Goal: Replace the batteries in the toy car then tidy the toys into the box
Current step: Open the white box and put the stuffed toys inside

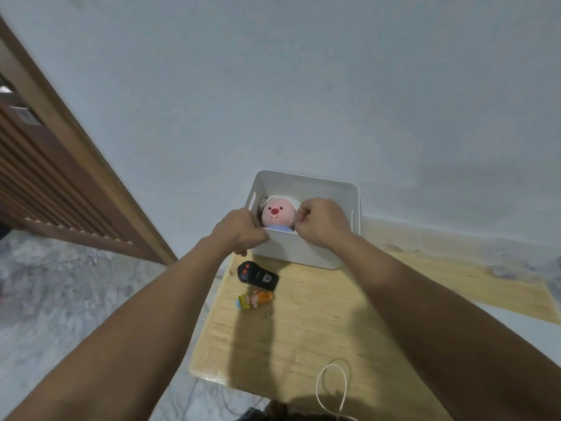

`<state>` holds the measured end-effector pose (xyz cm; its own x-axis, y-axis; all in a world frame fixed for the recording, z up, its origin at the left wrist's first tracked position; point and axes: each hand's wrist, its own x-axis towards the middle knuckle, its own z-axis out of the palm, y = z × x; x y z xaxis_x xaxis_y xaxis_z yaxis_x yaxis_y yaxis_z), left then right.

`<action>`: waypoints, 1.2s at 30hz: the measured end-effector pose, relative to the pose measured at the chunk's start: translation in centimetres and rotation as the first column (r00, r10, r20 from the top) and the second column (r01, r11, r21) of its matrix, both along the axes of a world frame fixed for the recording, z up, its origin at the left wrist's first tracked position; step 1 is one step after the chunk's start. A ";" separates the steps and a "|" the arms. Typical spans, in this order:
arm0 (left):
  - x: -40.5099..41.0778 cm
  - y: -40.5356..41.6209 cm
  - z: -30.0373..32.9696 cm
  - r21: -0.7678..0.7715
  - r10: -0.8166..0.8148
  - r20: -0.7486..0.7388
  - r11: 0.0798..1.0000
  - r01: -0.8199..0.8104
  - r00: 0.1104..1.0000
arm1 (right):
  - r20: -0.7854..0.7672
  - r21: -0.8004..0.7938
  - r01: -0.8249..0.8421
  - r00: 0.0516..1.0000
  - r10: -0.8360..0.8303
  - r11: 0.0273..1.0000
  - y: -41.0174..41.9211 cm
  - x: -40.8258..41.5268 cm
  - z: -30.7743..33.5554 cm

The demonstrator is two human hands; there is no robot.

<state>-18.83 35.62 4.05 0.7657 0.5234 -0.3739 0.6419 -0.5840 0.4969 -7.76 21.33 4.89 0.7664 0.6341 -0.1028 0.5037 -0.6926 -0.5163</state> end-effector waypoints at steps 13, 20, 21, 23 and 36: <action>-6.1 -2.4 -8.1 0.092 -0.121 -0.255 0.985 0.149 0.959 | 0.035 -0.122 -0.222 0.973 0.227 0.967 0.1 -5.2 -6.7; -8.5 -4.3 -11.2 0.026 0.046 -0.061 0.999 -0.044 0.997 | -0.040 -0.247 -0.247 0.969 0.244 0.937 1.6 -5.9 -9.7; -8.8 -4.4 -11.5 0.045 0.048 -0.052 0.998 -0.046 0.997 | -0.048 -0.263 -0.261 0.965 0.258 0.929 1.9 -6.0 -9.9; -9.3 -4.6 -12.1 0.073 0.030 -0.040 0.997 -0.027 0.999 | -0.058 -0.277 -0.279 0.960 0.274 0.919 2.6 -6.3 -10.5; -10.6 -4.5 -13.2 0.039 0.039 -0.011 0.998 -0.038 0.999 | -0.031 -0.349 -0.340 0.935 0.352 0.873 4.2 -6.6 -11.9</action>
<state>-29.42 31.12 -9.13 0.7404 0.5667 -0.3615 0.6699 -0.5776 0.4664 -14.33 25.51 -6.97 0.5112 0.7887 -0.3414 0.7564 -0.6015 -0.2571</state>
